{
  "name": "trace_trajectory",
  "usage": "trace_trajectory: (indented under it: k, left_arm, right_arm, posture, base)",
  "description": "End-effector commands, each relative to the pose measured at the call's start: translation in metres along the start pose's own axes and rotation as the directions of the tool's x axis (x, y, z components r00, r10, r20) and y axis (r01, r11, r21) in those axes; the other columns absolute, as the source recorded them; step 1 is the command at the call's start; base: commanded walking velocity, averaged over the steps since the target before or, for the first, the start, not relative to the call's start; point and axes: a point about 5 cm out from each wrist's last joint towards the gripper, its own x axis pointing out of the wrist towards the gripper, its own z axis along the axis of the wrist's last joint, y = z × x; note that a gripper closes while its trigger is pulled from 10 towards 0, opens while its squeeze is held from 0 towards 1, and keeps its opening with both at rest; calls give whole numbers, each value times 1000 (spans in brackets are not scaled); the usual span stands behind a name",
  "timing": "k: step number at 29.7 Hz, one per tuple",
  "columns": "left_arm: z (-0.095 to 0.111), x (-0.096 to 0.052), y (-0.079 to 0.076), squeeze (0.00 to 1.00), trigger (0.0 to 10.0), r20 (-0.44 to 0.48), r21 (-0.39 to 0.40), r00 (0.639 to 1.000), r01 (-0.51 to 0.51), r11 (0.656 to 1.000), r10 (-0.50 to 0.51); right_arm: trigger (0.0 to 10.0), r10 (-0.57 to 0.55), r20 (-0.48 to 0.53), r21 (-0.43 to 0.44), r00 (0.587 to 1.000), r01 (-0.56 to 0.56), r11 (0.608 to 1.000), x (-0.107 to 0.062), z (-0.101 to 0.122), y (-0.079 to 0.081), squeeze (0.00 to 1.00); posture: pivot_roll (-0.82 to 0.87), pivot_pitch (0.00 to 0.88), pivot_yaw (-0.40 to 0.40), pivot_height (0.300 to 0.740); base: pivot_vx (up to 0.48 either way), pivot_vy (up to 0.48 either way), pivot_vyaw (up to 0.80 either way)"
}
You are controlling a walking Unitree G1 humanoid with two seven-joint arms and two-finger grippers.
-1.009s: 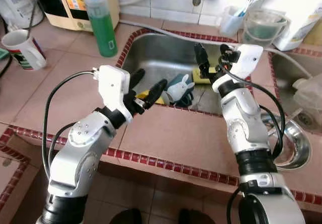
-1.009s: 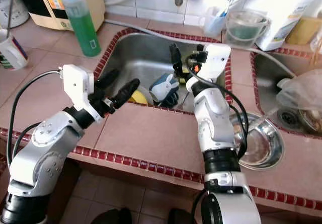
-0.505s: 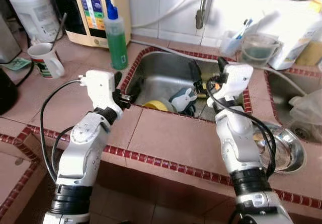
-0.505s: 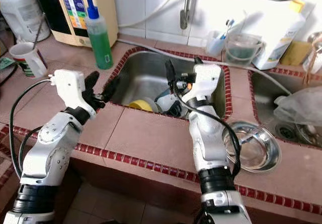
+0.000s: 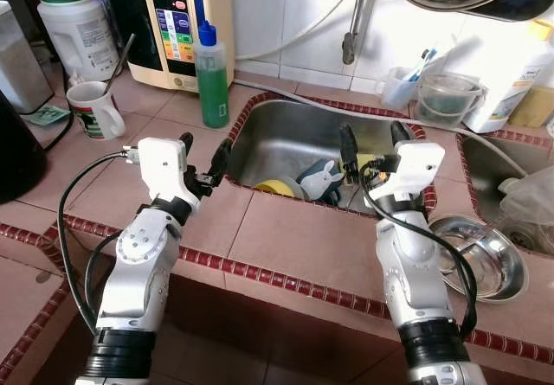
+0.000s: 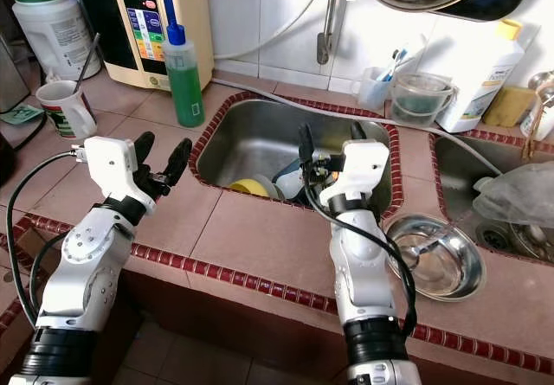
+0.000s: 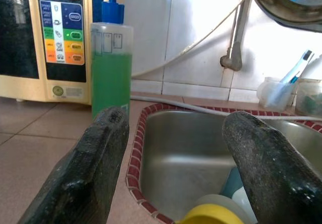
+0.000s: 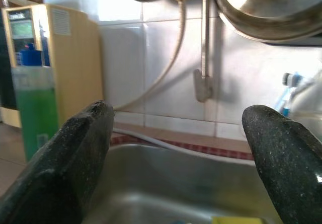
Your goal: Kitchen organization
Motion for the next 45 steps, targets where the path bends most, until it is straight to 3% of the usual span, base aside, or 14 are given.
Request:
trace_trajectory:
  k: [1,2,12,45]
  left_arm:
    - [-5,-1,-4,0,10000,-11,11,1000,10,1000,-10]
    - [-6,-1,-5,0,10000,-13,12,1000,10,1000,-10]
    - [-6,-1,-6,0,10000,-13,39,999,31,999,-30]
    - [-6,-1,-11,0,10000,-19,28,999,36,999,-35]
  right_arm:
    - [10000,-2,29,-14,1000,2,1000,-1,5,1,682]
    - [10000,0,28,-12,1000,0,1000,-2,5,1,0]
    - [10000,0,23,-42,1000,1,999,-1,6,-1,0]
    - [10000,32,14,-71,999,-31,997,1,9,1,0]
  posture:
    - [-24,0,-9,740]
    - [-29,0,-5,740]
    - [-31,0,-7,740]
    - [-32,0,-28,740]
  base:
    - [0,0,0]
    - [0,0,0]
    - [0,-54,0]
    - [0,-356,0]
